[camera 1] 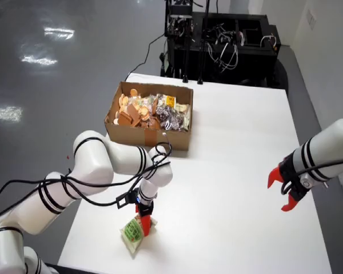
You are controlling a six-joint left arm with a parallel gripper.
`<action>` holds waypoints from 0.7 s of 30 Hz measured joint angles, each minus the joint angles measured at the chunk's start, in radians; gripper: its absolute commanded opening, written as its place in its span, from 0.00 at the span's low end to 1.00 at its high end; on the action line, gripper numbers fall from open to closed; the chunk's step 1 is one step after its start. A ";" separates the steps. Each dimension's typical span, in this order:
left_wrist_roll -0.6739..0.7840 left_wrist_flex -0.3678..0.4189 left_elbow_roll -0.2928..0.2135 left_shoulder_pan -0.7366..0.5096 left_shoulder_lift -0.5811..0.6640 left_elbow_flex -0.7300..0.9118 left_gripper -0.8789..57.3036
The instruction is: Grasp a snack and put it in the bin.
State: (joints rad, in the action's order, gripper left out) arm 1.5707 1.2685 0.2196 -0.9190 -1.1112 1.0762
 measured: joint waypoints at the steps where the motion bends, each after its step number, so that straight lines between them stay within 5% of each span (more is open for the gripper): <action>1: 0.000 0.000 0.001 -0.001 -0.003 -0.003 0.90; 15: 0.000 -0.002 0.029 -0.015 -0.018 -0.025 0.44; 21: 0.000 -0.003 0.028 -0.024 -0.023 -0.035 0.34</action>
State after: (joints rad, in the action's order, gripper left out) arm 1.5708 1.2657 0.2479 -0.9433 -1.1338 1.0412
